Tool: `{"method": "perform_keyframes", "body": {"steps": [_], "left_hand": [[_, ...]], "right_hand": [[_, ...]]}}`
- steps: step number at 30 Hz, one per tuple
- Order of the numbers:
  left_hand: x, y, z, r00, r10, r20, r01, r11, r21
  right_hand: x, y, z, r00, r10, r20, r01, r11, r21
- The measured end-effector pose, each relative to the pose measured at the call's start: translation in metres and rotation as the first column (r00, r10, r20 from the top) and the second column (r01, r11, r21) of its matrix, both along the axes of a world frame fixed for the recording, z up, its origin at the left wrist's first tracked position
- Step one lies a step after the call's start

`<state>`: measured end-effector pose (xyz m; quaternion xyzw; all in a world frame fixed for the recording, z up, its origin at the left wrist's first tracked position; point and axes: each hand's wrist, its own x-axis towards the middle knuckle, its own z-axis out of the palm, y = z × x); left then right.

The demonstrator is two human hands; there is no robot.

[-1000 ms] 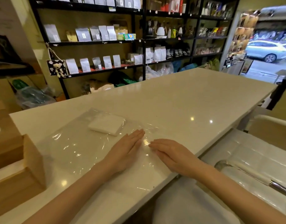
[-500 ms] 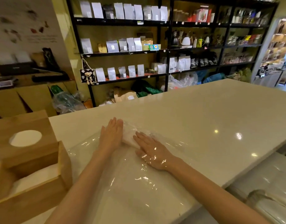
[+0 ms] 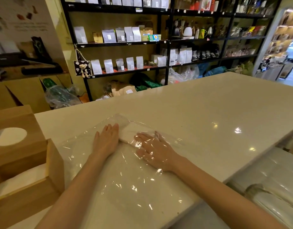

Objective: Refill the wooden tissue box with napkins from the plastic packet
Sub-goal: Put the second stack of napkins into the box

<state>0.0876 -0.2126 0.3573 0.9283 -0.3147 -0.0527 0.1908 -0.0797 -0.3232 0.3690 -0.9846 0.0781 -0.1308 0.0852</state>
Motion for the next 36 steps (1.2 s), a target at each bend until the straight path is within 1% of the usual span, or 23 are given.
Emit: {"method": "perform_keyframes", "body": {"steps": [1,2,3,4,5,6,9,12,16,18,20,23,24,28,29,30,31,32,34,36], "left_hand": [[0.002,0.0,-0.001,1.0,-0.01,0.021,0.009,0.999,0.044],[0.003,-0.001,-0.002,0.999,-0.025,0.045,0.022,0.997,0.074],[0.003,-0.001,-0.002,0.998,-0.027,0.048,0.023,0.996,0.082],[0.003,-0.001,-0.002,0.999,-0.02,0.041,0.017,0.996,0.084],[0.002,-0.002,-0.002,0.999,-0.012,0.037,0.009,0.997,0.08],[0.002,-0.002,-0.001,0.999,-0.012,0.047,0.007,0.995,0.097],[-0.001,-0.002,0.0,0.986,-0.062,0.153,0.032,0.981,0.191],[-0.003,-0.001,0.0,0.978,-0.099,0.186,0.055,0.972,0.229],[0.0,-0.003,-0.002,0.992,-0.045,0.119,0.023,0.983,0.181],[0.003,-0.004,-0.005,0.991,-0.044,0.125,0.021,0.983,0.184],[0.005,-0.004,-0.006,0.987,-0.052,0.152,0.021,0.979,0.205],[0.002,-0.003,-0.005,0.98,-0.048,0.193,0.005,0.976,0.217],[-0.001,-0.002,-0.003,0.977,-0.054,0.207,0.011,0.979,0.203],[-0.009,-0.001,0.002,0.953,-0.088,0.289,0.041,0.985,0.165],[-0.01,-0.001,0.003,0.946,-0.089,0.311,0.041,0.987,0.158],[-0.011,0.0,0.004,0.938,-0.086,0.334,0.04,0.989,0.142],[-0.013,0.0,0.006,0.931,-0.082,0.355,0.041,0.992,0.122],[-0.017,0.0,0.01,0.926,-0.083,0.369,0.046,0.993,0.108],[-0.029,-0.001,0.019,0.928,-0.1,0.359,0.067,0.993,0.102],[-0.048,-0.005,0.034,0.962,-0.108,0.25,0.098,0.994,0.054]], "right_hand": [[-0.008,0.003,0.002,0.999,-0.032,-0.001,0.032,0.999,-0.023],[-0.014,0.0,-0.003,1.0,-0.024,-0.019,0.023,0.998,-0.052],[-0.022,-0.003,-0.008,0.997,0.014,-0.072,-0.015,1.0,-0.019],[-0.034,-0.006,-0.01,0.992,0.028,-0.121,-0.028,1.0,0.0],[-0.043,-0.011,-0.013,0.982,0.031,-0.186,-0.021,0.998,0.052],[-0.057,-0.012,-0.008,0.98,0.033,-0.194,-0.018,0.997,0.077],[-0.088,-0.016,-0.007,0.983,0.029,-0.181,-0.012,0.995,0.095],[-0.118,-0.02,-0.007,0.978,0.054,-0.201,-0.025,0.989,0.144],[-0.156,-0.02,0.001,0.972,0.103,-0.21,-0.069,0.985,0.159],[-0.169,-0.019,0.003,0.972,0.1,-0.211,-0.069,0.986,0.151],[-0.178,-0.02,-0.003,0.98,0.079,-0.18,-0.062,0.994,0.095],[-0.186,-0.023,-0.016,0.998,0.052,-0.032,-0.056,0.993,-0.108],[-0.189,-0.024,-0.017,0.998,0.054,-0.016,-0.055,0.991,-0.125],[-0.2,-0.026,-0.006,0.999,0.038,-0.009,-0.039,0.995,-0.09],[-0.202,-0.025,0.002,1.0,0.026,0.003,-0.026,0.999,-0.036],[-0.203,-0.023,0.013,1.0,-0.004,0.001,0.004,0.997,0.077],[-0.204,-0.019,0.027,0.999,-0.044,-0.004,0.044,0.973,0.225],[-0.204,-0.017,0.042,0.996,-0.09,0.02,0.076,0.929,0.362],[-0.205,-0.019,0.069,0.966,-0.192,0.172,0.068,0.833,0.55],[-0.2,-0.029,0.092,0.907,-0.296,0.299,0.025,0.747,0.664]]}}
